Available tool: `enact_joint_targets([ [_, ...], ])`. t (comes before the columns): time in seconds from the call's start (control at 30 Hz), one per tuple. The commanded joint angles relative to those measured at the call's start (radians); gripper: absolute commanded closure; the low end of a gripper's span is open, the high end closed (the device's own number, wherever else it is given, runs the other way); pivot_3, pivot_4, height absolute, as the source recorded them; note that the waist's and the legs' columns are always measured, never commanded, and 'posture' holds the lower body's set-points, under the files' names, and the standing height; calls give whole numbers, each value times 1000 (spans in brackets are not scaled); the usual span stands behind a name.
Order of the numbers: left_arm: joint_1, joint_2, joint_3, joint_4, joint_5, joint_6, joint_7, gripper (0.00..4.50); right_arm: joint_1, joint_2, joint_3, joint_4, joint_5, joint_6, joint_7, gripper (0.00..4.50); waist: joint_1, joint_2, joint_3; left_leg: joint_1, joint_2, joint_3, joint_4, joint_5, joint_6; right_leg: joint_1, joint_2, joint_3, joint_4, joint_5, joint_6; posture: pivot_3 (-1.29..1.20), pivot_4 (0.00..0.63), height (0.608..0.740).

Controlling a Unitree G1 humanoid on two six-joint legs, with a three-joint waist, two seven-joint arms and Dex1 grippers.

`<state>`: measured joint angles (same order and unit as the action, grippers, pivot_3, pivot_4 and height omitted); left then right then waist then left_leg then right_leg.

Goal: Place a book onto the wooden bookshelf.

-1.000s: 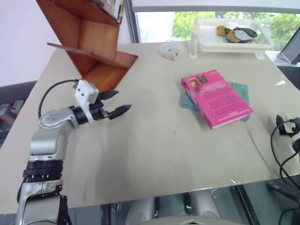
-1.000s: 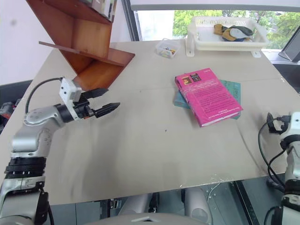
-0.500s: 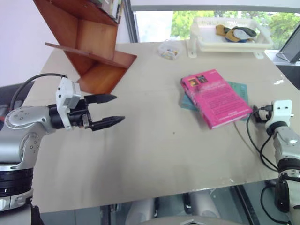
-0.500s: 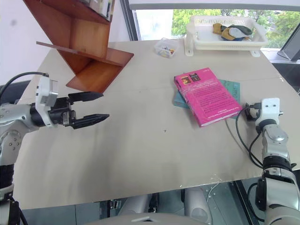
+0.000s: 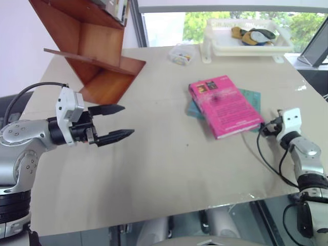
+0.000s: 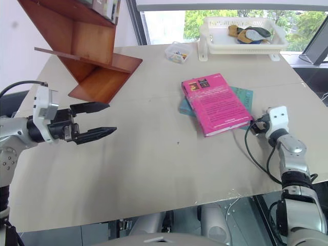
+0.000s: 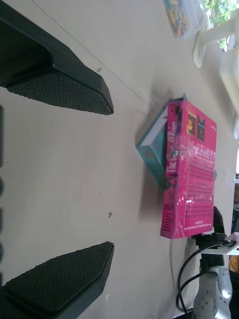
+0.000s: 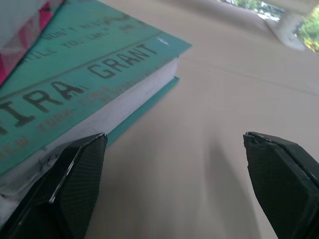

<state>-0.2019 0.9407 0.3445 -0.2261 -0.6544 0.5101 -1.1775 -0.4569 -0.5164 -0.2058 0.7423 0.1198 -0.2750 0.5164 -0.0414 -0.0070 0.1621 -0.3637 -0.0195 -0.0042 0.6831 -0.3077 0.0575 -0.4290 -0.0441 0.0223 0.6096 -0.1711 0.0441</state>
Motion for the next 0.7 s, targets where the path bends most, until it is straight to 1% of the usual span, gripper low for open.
enact_joint_targets([
  [0.03,-2,6,13,-28,-13,-4,5,93,33,29,24,-111,7,-29,17,0,0,0,0,0,0,0,0,0,0,0,0,0,0,0,0,0,150,740],
  [0.27,12,7,12,-29,-9,-9,2,93,125,99,53,-271,104,34,138,0,1,0,0,0,0,0,-1,0,-1,-1,-1,0,0,0,0,0,150,740],
  [0.57,18,9,14,-23,-3,-14,1,93,229,118,130,-524,283,273,375,0,4,1,0,0,0,-1,-1,0,0,-1,-2,-1,0,0,0,0,150,740],
  [0.7,17,7,12,-20,-1,-16,2,93,267,111,172,-650,343,392,437,0,6,1,1,-1,0,-2,-1,0,0,-1,-2,-2,0,0,0,0,150,740],
])
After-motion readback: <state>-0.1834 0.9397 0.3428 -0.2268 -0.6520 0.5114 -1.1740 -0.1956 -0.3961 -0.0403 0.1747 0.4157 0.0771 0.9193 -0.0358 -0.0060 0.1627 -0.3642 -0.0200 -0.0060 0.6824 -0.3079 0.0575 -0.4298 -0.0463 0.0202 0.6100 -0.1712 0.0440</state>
